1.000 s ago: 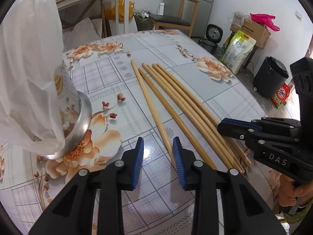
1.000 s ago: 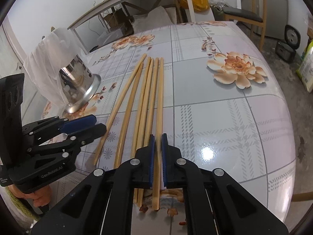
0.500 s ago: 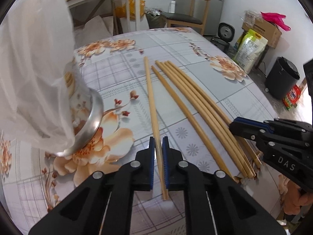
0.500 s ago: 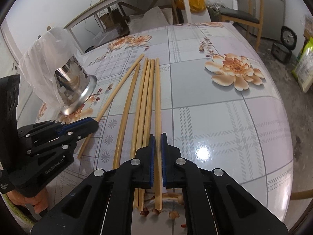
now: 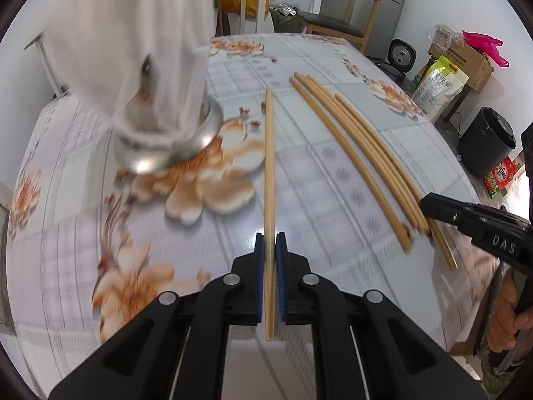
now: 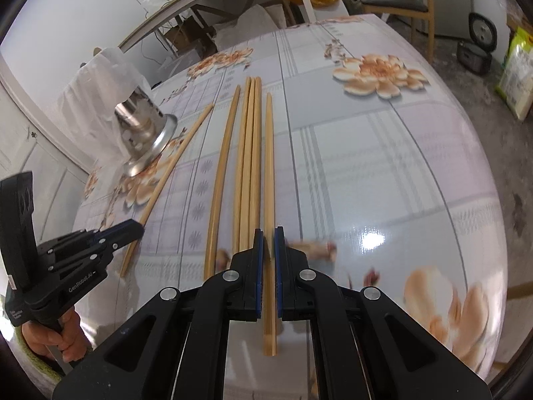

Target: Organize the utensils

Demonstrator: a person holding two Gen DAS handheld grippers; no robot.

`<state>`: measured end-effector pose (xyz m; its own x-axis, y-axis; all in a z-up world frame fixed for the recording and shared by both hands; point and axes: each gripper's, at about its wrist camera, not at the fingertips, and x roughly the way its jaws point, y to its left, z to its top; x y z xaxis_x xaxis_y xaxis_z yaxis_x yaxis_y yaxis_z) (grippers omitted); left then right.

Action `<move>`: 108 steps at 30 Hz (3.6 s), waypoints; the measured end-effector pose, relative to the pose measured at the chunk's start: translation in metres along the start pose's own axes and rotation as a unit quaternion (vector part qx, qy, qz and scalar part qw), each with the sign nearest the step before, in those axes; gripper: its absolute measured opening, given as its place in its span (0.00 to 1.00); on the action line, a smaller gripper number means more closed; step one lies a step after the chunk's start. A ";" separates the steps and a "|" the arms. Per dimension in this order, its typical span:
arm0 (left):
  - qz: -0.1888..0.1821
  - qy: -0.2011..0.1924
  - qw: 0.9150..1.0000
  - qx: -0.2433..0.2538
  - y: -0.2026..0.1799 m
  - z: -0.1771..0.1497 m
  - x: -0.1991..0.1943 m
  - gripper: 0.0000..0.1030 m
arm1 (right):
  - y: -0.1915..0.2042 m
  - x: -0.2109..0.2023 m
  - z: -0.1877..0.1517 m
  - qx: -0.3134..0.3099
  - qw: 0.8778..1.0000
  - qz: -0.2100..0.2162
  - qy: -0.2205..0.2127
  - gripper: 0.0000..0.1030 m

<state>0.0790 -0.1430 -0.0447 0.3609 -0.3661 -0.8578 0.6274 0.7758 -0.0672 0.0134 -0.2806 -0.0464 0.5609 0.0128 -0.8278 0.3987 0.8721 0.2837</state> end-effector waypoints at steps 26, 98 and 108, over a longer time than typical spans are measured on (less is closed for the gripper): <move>-0.109 -0.037 0.988 -0.105 0.044 -0.029 -0.048 0.83 | 0.021 -0.060 -0.019 -0.040 0.995 -0.028 -0.086 0.73; -0.051 -0.024 0.994 0.095 0.007 0.067 0.044 0.36 | 0.003 0.029 0.055 -0.071 0.997 -0.003 0.015 0.07; -0.035 -0.016 0.996 0.080 0.008 0.071 0.047 0.11 | 0.001 0.031 0.055 -0.068 0.998 -0.003 0.019 0.04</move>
<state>0.1503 -0.1905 -0.0489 0.3323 -0.4347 -0.8370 0.7534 0.6563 -0.0418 0.0714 -0.3062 -0.0446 0.5298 0.0231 -0.8478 0.2990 0.9304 0.2122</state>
